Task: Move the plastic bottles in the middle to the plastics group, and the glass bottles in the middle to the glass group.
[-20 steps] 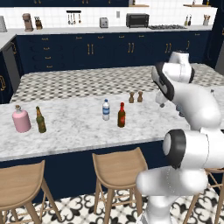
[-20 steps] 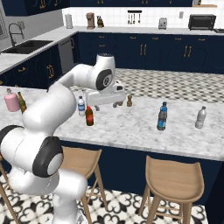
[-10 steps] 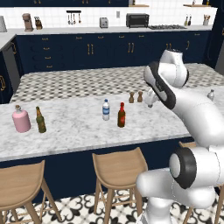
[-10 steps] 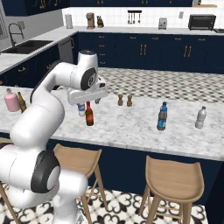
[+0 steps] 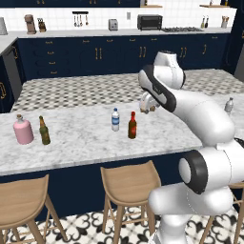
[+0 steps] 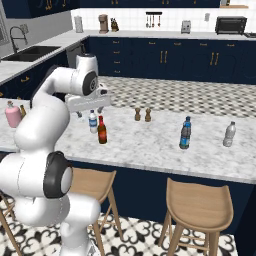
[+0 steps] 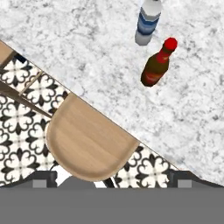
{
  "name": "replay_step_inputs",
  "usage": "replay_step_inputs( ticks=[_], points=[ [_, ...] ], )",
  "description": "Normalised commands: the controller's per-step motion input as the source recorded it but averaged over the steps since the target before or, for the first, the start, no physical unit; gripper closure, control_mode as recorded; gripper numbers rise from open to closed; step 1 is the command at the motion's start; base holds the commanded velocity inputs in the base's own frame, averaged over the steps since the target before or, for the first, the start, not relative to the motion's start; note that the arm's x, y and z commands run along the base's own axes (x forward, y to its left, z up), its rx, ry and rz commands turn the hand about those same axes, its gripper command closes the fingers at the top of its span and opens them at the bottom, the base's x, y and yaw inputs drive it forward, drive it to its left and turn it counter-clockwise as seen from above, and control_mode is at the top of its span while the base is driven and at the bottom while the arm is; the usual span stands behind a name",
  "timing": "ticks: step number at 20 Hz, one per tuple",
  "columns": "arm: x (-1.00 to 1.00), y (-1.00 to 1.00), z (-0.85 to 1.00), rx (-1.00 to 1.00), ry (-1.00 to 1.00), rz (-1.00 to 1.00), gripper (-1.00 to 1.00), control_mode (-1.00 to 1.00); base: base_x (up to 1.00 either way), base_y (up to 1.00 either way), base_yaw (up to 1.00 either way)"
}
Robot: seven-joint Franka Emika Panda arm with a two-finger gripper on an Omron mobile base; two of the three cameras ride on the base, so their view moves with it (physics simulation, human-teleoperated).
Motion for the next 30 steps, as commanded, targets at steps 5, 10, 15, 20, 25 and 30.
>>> replay_step_inputs(
  ticks=[5,10,15,20,25,30],
  points=[
    [0.26,0.03,-0.49,0.0,-0.03,0.0,-1.0,-1.0,0.0,0.0,0.0],
    [0.46,0.07,-0.27,0.0,-0.04,-0.1,-1.0,-1.0,0.0,0.0,0.0],
    [0.49,0.25,-0.11,0.0,0.0,-0.22,-1.0,-1.0,0.0,0.0,0.0],
    [0.27,0.06,-0.41,0.02,-0.02,-0.14,-1.0,-1.0,0.0,0.0,0.0],
    [0.18,0.0,-0.51,0.08,-0.13,-0.03,-1.0,-1.0,0.0,0.0,0.0],
    [0.18,0.0,-0.33,0.04,-0.14,0.0,-1.0,-1.0,0.0,0.0,0.0]
  ],
)
